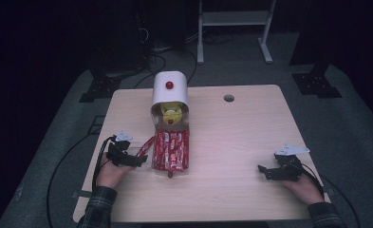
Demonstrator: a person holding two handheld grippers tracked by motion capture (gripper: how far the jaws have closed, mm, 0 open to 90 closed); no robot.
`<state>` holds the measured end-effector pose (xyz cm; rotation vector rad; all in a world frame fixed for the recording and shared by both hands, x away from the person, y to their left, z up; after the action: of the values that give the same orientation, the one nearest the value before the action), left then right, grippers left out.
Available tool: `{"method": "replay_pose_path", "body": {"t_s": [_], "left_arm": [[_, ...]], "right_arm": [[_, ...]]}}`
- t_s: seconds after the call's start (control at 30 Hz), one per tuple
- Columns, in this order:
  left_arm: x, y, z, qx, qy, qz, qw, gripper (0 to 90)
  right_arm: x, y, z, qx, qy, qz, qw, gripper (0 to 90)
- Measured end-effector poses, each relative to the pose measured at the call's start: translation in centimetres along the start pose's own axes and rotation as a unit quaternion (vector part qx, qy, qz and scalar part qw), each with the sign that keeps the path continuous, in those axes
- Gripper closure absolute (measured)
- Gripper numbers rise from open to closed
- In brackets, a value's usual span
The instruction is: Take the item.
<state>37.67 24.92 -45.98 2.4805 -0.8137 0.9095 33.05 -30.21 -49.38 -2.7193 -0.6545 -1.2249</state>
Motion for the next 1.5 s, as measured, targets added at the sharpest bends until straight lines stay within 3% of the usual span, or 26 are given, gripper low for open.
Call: {"method": "replay_pose_path", "body": {"t_s": [0.4,0.8,1.3,1.5], "left_arm": [[-1.5,0.7,-1.6,0.003,0.011,-0.006,0.9999,0.0],[-3.4,1.4,-2.6,0.007,0.004,-0.007,0.9999,0.0],[-5.8,1.6,-3.1,0.011,-0.022,-0.013,0.9996,0.0],[-6.6,1.6,-3.0,0.019,-0.036,-0.006,0.9991,0.0]], "right_arm": [[0.0,0.0,0.0,0.0,0.0,0.0,1.0,11.4],[0.0,0.0,0.0,0.0,0.0,0.001,1.0,11.4],[0.0,0.0,0.0,0.0,0.0,0.001,1.0,11.4],[0.0,0.0,0.0,0.0,0.0,0.001,1.0,11.4]]}}
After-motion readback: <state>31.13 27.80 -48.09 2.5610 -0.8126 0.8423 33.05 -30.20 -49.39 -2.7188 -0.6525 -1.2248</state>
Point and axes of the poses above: each handheld gripper's, and its own axes: z roughly forward along the jaws, x roughly out of its top, y roughly to its right, the point moved 1 cm from there along z, roughly forward along the jaws, and after that the axes turned 9 degrees about -x, right-handed, at the moved point
